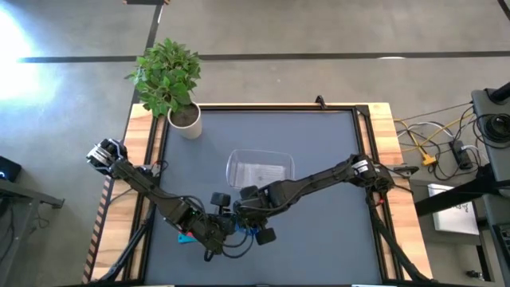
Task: Nest measuring cups in basket
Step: Stack the dark blue measuring cup on top of the red measuring cup
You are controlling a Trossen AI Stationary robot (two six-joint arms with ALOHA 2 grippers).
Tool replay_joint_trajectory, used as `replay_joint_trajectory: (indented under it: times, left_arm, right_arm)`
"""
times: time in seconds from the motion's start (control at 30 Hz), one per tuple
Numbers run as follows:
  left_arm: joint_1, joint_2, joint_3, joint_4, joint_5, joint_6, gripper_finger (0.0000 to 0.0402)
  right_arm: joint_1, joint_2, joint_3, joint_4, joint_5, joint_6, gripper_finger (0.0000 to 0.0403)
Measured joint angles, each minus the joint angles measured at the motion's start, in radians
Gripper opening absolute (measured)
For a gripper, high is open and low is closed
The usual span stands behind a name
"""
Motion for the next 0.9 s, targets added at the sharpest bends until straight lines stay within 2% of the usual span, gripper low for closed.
replay_joint_trajectory:
  times: [0.37, 0.57, 0.73, 0.9]
  left_arm:
    - [0.000, 0.000, 0.000, 0.000, 0.000, -0.002, 0.0114]
    - [0.000, 0.000, 0.000, 0.000, -0.007, -0.006, 0.0092]
    - [0.000, 0.000, 0.000, -0.001, -0.008, -0.011, 0.0073]
    - [-0.001, 0.000, 0.000, 0.006, 0.019, -0.013, 0.0050]
  right_arm:
    - [0.000, 0.000, 0.000, 0.000, -0.001, 0.000, 0.0009]
    - [0.000, 0.000, 0.000, 0.001, -0.004, -0.007, 0.0010]
    - [0.000, -0.002, 0.001, 0.000, -0.006, -0.010, 0.0026]
    - [-0.003, -0.002, 0.001, 0.001, 0.016, -0.013, 0.0032]
